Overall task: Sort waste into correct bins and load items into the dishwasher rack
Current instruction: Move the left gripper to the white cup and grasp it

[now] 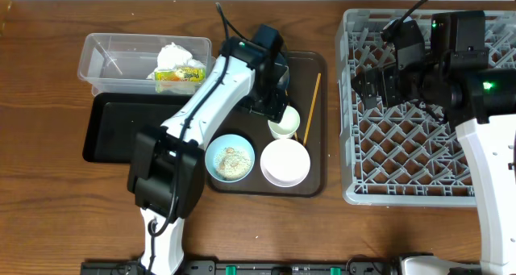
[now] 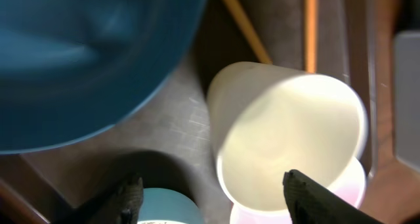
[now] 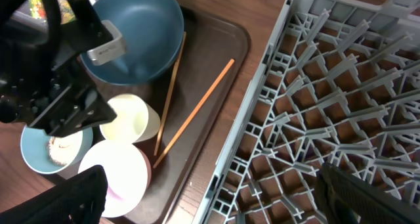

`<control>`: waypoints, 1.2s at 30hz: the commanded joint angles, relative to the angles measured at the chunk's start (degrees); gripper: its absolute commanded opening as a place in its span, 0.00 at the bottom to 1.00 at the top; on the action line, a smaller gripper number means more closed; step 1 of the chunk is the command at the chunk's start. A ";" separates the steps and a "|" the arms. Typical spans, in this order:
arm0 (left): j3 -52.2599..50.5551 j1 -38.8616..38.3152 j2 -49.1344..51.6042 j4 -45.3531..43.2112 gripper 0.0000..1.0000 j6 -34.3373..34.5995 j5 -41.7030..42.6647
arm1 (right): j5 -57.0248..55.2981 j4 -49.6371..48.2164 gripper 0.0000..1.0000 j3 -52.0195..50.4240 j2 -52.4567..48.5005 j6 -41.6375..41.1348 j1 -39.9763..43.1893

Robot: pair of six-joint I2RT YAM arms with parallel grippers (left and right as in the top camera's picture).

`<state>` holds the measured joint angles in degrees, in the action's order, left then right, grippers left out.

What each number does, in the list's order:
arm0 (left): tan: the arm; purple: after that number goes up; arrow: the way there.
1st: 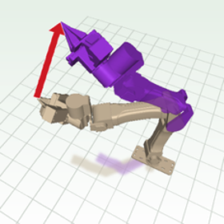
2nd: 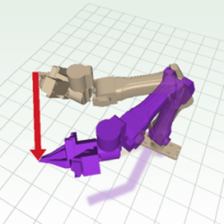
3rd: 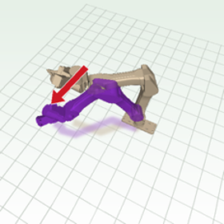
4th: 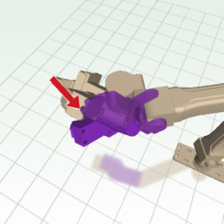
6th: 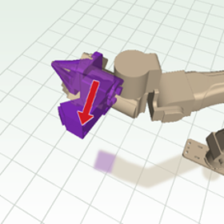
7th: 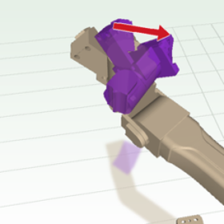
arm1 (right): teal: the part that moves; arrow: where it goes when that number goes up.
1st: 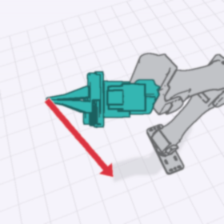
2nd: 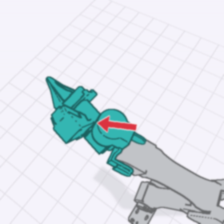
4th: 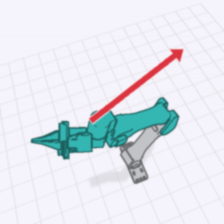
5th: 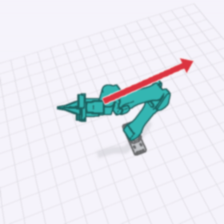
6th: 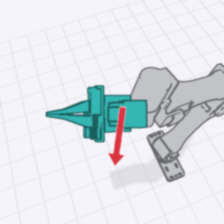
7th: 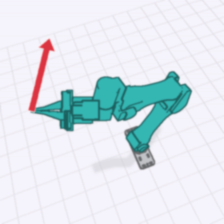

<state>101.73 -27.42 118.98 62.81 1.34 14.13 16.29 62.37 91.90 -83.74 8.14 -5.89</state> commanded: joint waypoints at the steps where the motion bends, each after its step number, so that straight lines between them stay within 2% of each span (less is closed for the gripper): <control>1: -0.17 0.00 1.70 -0.59 0.67 5.38 -4.57 | 0.72 0.04 0.99 1.09 -0.07 -0.44 -0.94; 8: -0.26 -0.04 3.45 -2.47 0.51 8.11 -4.04 | 0.70 0.26 0.98 1.09 -0.07 -0.42 -0.94; 21: -0.26 -0.74 4.79 -2.93 0.33 9.75 -3.58 | 0.68 0.20 0.99 1.09 -0.07 -0.42 -0.94; 25: -0.26 -1.07 5.22 -2.93 0.21 9.94 -2.99 | 0.70 0.22 0.98 1.09 -0.07 -0.42 -0.94; 26: -0.26 -1.05 5.22 -2.93 0.19 9.94 -2.99 | 0.68 0.22 0.96 1.09 -0.07 -0.42 -0.94; 28: -0.26 -0.81 5.20 -2.93 0.07 9.94 -2.97 | 0.68 0.22 0.90 1.09 -0.07 -0.42 -0.94; 32: -0.22 -0.02 4.35 -2.40 0.06 9.92 -0.59 | 0.70 0.20 0.88 1.09 -0.07 -0.42 -0.94; 36: 0.33 2.43 1.25 -1.84 0.06 9.90 6.60 | 0.70 0.22 0.89 1.09 -0.07 -2.03 -0.94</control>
<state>101.69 -27.07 123.31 60.49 10.92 14.87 16.32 62.50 91.90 -83.74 7.75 -5.89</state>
